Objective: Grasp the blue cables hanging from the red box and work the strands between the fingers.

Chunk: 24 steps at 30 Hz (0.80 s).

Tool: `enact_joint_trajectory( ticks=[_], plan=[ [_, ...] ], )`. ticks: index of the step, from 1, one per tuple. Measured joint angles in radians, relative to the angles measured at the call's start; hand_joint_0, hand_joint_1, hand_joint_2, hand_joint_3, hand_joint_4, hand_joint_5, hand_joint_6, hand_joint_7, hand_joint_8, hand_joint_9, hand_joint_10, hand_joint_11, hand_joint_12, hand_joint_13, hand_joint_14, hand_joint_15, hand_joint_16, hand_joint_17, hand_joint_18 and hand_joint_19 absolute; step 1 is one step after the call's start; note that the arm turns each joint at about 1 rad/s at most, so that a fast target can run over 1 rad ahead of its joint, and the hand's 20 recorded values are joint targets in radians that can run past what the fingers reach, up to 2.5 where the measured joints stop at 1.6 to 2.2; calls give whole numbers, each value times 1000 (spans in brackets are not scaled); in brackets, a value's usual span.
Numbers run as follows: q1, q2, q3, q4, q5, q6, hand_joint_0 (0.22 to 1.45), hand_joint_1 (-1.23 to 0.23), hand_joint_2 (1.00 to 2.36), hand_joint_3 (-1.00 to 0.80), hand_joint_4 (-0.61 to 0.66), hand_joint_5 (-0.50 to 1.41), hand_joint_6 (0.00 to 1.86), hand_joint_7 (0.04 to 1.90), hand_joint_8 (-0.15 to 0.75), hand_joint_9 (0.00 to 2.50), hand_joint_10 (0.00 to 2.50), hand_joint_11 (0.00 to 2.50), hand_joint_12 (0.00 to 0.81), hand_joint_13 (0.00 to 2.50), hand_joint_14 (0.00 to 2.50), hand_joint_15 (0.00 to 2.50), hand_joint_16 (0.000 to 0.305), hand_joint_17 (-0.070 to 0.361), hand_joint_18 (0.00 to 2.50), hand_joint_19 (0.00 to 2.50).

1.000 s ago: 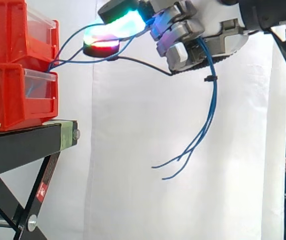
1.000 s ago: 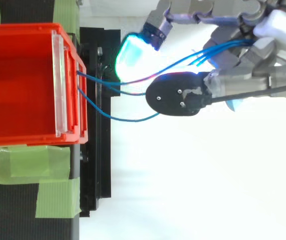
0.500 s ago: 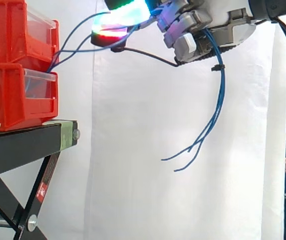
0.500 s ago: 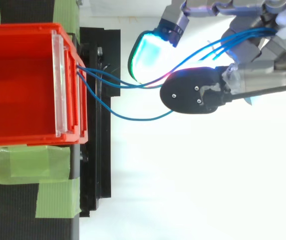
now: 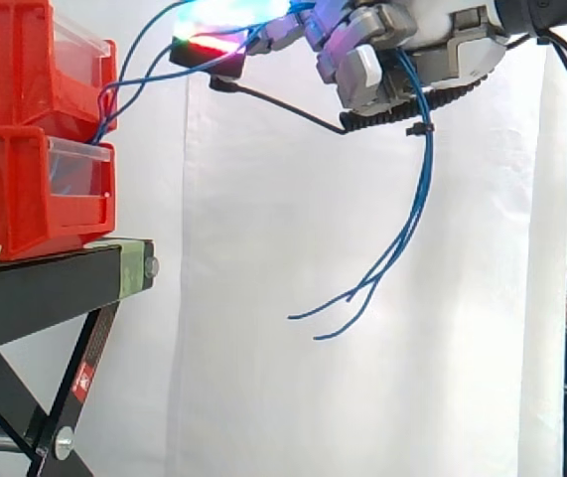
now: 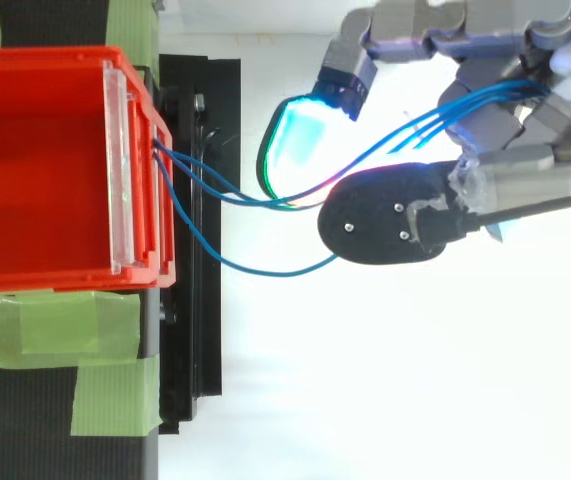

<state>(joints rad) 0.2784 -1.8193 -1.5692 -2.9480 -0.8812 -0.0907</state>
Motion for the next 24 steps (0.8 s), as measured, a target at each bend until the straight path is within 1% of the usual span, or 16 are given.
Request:
enact_joint_trajectory(
  ticks=[1, 2, 3, 4, 5, 6, 7, 9, 10, 12, 14, 16, 17, 19, 21, 24],
  plan=[
    [2, 0, 0, 0, 0, 7, 1013, -734, 1020, -302, 296, 424, 14, 1313, 548, 1372, 2500, 2500, 622, 1800, 2500, 1605, 222, 167, 2419, 660],
    [4, 0, 0, 0, 0, 10, 1097, -744, 1020, -260, 271, 423, 13, 1315, 548, 1372, 2500, 2500, 622, 1800, 2500, 1605, 222, 167, 2419, 660],
    [5, 0, 0, 0, 0, 14, 1146, -741, 1021, -226, 258, 426, 13, 1319, 548, 1372, 2500, 2500, 622, 1800, 2500, 1605, 222, 167, 2419, 660],
    [8, 0, 0, 0, 1, 18, 1156, -739, 1021, -211, 256, 427, 13, 1319, 548, 1372, 2500, 2500, 622, 1800, 2500, 1605, 222, 167, 2419, 660],
    [9, 0, 0, 0, 1, 21, 1140, -734, 1021, -126, 257, 427, 13, 1318, 548, 1372, 2500, 2500, 622, 1800, 2500, 1605, 222, 167, 2419, 660],
    [11, 0, 0, 0, 1, 24, 1061, -728, 1016, -71, 264, 428, 12, 1316, 548, 1372, 2500, 2500, 622, 1800, 2500, 1605, 222, 167, 2419, 660],
    [13, 0, 0, 1, 1, 28, 1013, -725, 1014, -66, 277, 426, 13, 1313, 548, 1372, 2500, 2500, 622, 1800, 2500, 1605, 222, 167, 2419, 660],
    [17, 0, 0, 1, 2, 35, 893, -714, 1011, -158, 317, 423, 12, 1304, 548, 1372, 2500, 2500, 622, 1800, 2500, 1605, 222, 167, 2419, 660],
    [19, 0, 0, 1, 2, 38, 885, -714, 1011, -180, 311, 422, 11, 1301, 548, 1372, 2500, 2500, 622, 1800, 2500, 1605, 222, 167, 2419, 660],
    [21, 0, 0, 1, 2, 42, 809, -699, 1013, -365, 317, 406, 13, 1301, 548, 1372, 2500, 2500, 622, 1800, 2500, 1605, 222, 167, 2419, 660],
    [24, 0, 0, 1, 2, 43, 782, -686, 1015, -468, 285, 394, 14, 1313, 548, 1372, 2500, 2500, 622, 1800, 2500, 1605, 222, 167, 2419, 660],
    [25, 0, 0, 1, 2, 43, 767, -681, 1015, -526, 281, 391, 14, 1319, 548, 1372, 2500, 2500, 622, 1800, 2500, 1605, 222, 167, 2419, 660],
    [25, 0, 0, 1, 2, 42, 751, -677, 1014, -592, 284, 392, 13, 1323, 548, 1372, 2500, 2500, 622, 1800, 2500, 1605, 222, 167, 2419, 660],
    [26, 0, 0, 1, 2, 42, 750, -676, 1013, -620, 278, 390, 14, 1333, 548, 1372, 2500, 2500, 622, 1800, 2500, 1605, 222, 167, 2419, 660],
    [26, 0, 0, 0, 3, 41, 753, -677, 1010, -714, 289, 404, 13, 1346, 548, 1372, 2500, 2500, 622, 1800, 2500, 1605, 222, 167, 2419, 660],
    [28, 0, 0, -2, 5, 41, 750, -676, 1008, -782, 296, 428, 11, 1373, 548, 1372, 2500, 2500, 622, 1800, 2500, 1605, 222, 167, 2419, 660]
  ],
)
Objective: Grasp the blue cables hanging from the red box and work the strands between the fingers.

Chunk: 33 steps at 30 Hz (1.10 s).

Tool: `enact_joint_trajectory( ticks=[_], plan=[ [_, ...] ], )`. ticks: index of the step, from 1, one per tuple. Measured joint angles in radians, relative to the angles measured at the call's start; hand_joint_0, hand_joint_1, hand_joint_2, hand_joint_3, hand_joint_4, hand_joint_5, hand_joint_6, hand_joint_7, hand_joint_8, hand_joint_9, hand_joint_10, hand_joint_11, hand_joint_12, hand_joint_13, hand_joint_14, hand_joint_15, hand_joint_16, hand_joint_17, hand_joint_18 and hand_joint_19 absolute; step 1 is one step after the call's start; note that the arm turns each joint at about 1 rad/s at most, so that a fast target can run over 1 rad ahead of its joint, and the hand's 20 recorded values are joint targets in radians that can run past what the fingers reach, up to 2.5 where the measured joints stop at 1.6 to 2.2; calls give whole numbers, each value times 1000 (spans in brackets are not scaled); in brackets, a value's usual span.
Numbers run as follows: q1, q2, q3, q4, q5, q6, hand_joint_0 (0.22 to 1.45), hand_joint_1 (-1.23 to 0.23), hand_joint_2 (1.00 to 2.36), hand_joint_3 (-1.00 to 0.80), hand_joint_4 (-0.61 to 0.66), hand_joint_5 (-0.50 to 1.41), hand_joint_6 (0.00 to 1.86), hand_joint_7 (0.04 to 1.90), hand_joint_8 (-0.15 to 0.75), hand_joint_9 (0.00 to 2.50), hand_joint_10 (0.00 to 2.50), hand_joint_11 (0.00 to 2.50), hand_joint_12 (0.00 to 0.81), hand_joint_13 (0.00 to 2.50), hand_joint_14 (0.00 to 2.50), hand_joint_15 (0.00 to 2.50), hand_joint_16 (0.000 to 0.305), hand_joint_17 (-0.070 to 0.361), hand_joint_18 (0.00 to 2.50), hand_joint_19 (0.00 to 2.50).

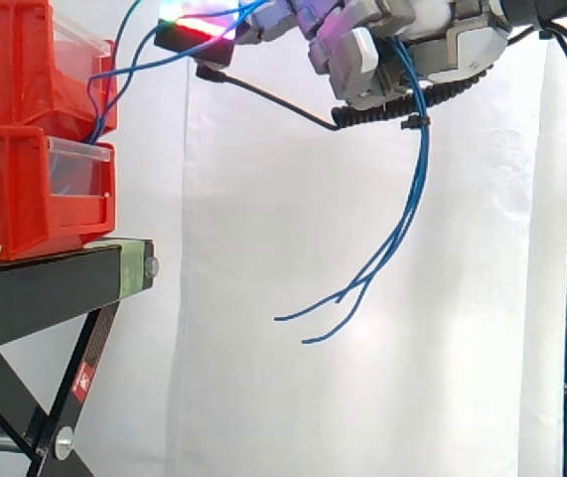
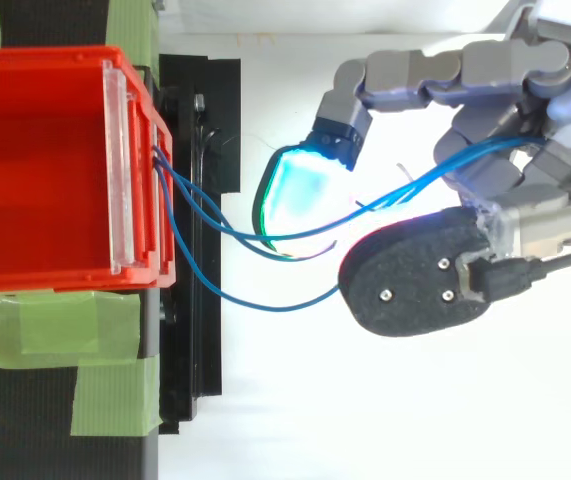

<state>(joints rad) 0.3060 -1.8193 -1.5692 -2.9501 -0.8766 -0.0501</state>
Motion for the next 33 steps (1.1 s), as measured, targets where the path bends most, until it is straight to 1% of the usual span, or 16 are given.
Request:
enact_joint_trajectory(
  ticks=[5, 8, 12, 22, 25, 27, 29, 30, 31, 33],
  plan=[
    [1, 0, 0, -2, 1, -4, 753, -687, 1004, -885, 294, 484, 9, 1418, 548, 1372, 2500, 2500, 622, 1800, 2500, 1605, 222, 167, 2419, 660],
    [2, 0, 0, -3, 1, -7, 771, -707, 1003, -917, 271, 530, 6, 1455, 548, 1372, 2500, 2500, 622, 1800, 2500, 1605, 222, 167, 2419, 660],
    [3, 0, 0, -3, 3, -8, 804, -714, 1003, -906, 239, 592, 3, 1481, 548, 1372, 2500, 2500, 622, 1800, 2500, 1605, 222, 167, 2419, 660],
    [5, 0, 0, -2, 5, -12, 834, -699, 1005, -867, 215, 647, 2, 1493, 548, 1372, 2500, 2500, 622, 1800, 2500, 1605, 222, 167, 2419, 660],
    [5, 0, 0, -1, 5, -16, 841, -712, 1009, -783, 211, 664, 3, 1491, 548, 1372, 2500, 2500, 622, 1800, 2500, 1605, 222, 167, 2419, 660],
    [5, 0, 0, -1, 5, -18, 834, -732, 1015, -652, 203, 688, 5, 1494, 548, 1372, 2500, 2500, 622, 1800, 2500, 1605, 222, 167, 2419, 660],
    [6, 0, 0, -1, 5, -19, 826, -750, 1017, -565, 193, 703, 5, 1506, 548, 1372, 2500, 2500, 622, 1800, 2500, 1605, 222, 167, 2419, 660],
    [6, 0, 0, -1, 5, -20, 814, -758, 1020, -482, 182, 712, 4, 1516, 548, 1372, 2500, 2500, 622, 1800, 2500, 1605, 222, 167, 2419, 660],
    [6, 0, 0, -1, 5, -20, 811, -761, 1021, -461, 184, 712, 4, 1524, 548, 1372, 2500, 2500, 622, 1800, 2500, 1605, 222, 167, 2419, 660],
    [7, 0, 0, -1, 5, -21, 798, -774, 1025, -350, 169, 721, 5, 1566, 548, 1372, 2500, 2500, 622, 1800, 2500, 1605, 222, 167, 2419, 660]
  ],
)
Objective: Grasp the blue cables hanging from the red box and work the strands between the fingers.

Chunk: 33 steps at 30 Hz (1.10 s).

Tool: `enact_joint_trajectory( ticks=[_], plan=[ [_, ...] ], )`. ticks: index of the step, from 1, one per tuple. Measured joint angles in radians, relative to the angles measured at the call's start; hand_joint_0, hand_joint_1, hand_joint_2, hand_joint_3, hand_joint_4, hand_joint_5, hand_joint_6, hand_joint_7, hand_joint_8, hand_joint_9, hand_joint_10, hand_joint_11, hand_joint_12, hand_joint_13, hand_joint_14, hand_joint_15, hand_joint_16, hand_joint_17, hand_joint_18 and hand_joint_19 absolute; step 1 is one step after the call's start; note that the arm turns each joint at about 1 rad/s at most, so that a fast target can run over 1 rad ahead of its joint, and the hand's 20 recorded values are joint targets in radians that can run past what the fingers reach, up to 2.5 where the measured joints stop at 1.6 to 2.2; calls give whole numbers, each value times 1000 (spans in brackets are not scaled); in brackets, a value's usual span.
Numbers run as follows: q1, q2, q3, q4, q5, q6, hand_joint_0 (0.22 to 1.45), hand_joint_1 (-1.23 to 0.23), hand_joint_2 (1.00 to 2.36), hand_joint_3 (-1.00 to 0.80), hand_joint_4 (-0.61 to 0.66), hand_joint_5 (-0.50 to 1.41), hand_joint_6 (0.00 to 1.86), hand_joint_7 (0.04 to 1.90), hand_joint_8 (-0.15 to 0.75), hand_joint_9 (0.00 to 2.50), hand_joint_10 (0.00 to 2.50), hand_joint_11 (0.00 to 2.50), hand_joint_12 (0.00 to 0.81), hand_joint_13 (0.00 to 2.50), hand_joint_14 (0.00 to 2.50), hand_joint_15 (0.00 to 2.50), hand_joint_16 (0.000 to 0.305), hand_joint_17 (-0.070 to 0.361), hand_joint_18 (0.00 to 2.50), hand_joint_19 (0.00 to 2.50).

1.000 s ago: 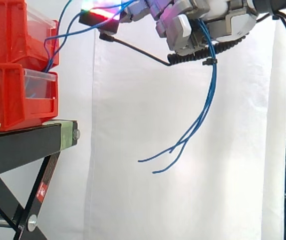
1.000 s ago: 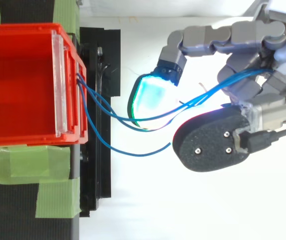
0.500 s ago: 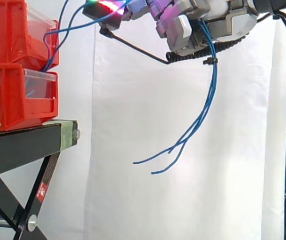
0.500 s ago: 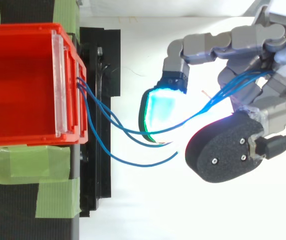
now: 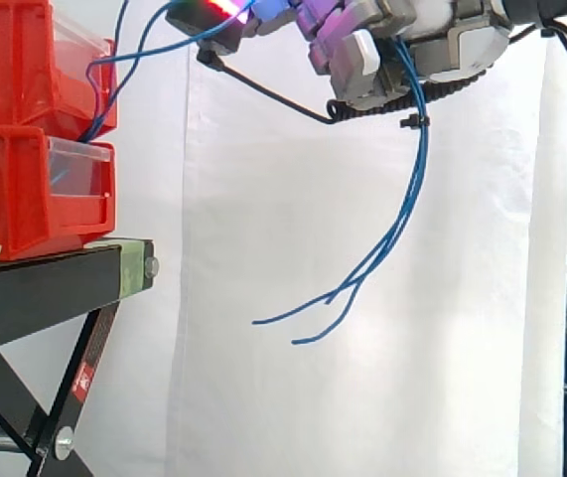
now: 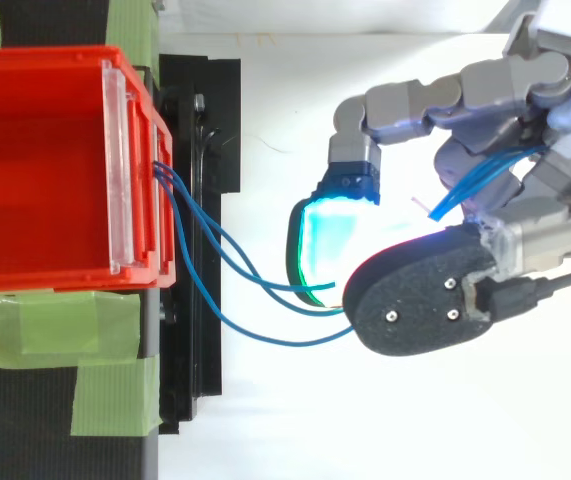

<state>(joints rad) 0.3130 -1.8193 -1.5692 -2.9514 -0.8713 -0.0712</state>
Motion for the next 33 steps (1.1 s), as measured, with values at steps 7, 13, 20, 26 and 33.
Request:
enact_joint_trajectory(
  ticks=[7, 13, 20, 26, 33],
  plan=[
    [4, 0, 0, 0, 6, -10, 788, -790, 1028, -205, 134, 702, 7, 1578, 548, 1372, 2500, 2500, 622, 1800, 2500, 1605, 222, 167, 2419, 660],
    [8, 0, -1, -1, 7, -24, 798, -792, 1029, -181, 142, 671, 11, 1547, 548, 1372, 2500, 2500, 622, 1800, 2500, 1605, 222, 167, 2419, 660],
    [12, -1, -20, 19, 8, -40, 810, -791, 1028, -225, 155, 651, 11, 1548, 548, 1372, 2500, 2500, 622, 1800, 2500, 1605, 222, 167, 2419, 660],
    [19, -1, -78, 129, 18, -49, 813, -782, 1027, -274, 162, 642, 12, 1552, 548, 1372, 2500, 2500, 622, 1800, 2500, 1605, 222, 167, 2419, 660],
    [21, -1, -89, 161, 20, -74, 818, -779, 1027, -296, 167, 637, 11, 1552, 548, 1372, 2500, 2500, 622, 1800, 2500, 1605, 222, 167, 2419, 660]
  ],
)
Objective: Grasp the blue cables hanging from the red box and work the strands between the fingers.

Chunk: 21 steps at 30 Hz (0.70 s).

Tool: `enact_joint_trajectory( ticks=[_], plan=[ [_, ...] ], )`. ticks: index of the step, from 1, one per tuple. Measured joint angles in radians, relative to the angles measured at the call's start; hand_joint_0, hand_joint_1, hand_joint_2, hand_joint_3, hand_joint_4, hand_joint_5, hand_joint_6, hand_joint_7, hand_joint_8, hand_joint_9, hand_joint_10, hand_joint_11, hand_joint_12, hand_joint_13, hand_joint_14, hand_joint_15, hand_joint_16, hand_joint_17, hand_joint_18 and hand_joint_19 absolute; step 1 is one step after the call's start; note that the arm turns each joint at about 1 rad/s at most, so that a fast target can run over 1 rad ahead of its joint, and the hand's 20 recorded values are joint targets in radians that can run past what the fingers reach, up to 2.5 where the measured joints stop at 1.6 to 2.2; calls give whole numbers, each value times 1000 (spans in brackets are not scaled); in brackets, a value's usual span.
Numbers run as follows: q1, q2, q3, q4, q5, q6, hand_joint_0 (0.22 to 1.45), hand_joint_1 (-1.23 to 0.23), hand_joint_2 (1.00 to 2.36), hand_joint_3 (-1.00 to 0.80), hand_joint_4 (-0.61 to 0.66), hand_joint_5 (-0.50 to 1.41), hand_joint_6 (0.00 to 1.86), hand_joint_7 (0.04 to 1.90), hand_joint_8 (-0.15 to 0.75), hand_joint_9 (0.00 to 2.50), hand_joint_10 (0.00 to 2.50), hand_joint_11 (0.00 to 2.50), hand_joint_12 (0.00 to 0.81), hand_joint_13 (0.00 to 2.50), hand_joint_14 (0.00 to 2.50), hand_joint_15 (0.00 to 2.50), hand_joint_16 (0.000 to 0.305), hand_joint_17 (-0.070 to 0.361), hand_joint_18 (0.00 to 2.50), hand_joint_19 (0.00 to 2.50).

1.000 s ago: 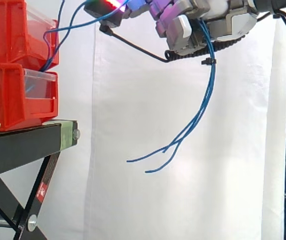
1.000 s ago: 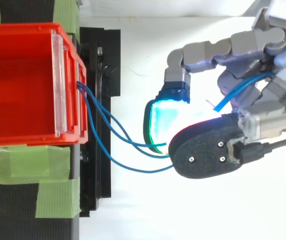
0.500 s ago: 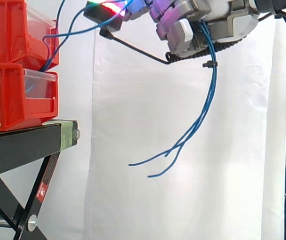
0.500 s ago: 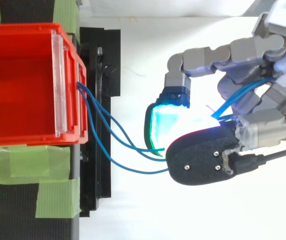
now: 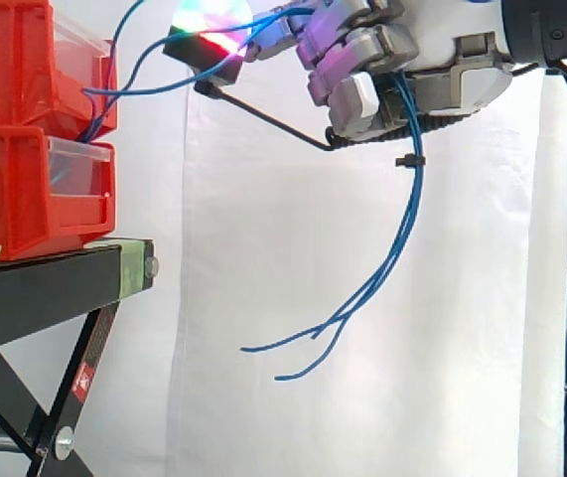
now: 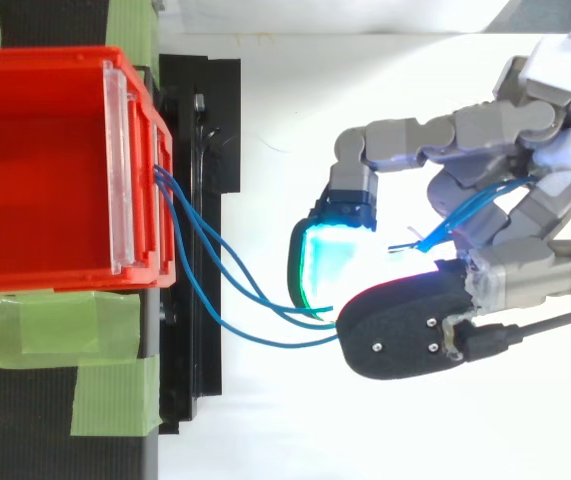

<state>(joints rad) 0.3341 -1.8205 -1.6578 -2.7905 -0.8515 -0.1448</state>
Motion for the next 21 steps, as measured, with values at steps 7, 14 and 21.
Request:
enact_joint_trajectory(
  ticks=[7, 14, 21],
  plan=[
    [4, -5, -2, 1, 0, -8, 821, -773, 1026, -314, 134, 610, 8, 1594, 548, 1372, 2500, 2500, 622, 1800, 2500, 1605, 222, 167, 2419, 660],
    [12, -8, -12, 9, 6, -14, 826, -767, 1028, -266, 102, 586, 3, 1632, 548, 1372, 2500, 2500, 622, 1800, 2500, 1605, 222, 167, 2419, 660],
    [21, -8, -20, 10, 17, -23, 828, -760, 1027, -284, 100, 572, 1, 1634, 548, 1372, 2500, 2500, 622, 1800, 2500, 1605, 222, 167, 2419, 660]
  ],
)
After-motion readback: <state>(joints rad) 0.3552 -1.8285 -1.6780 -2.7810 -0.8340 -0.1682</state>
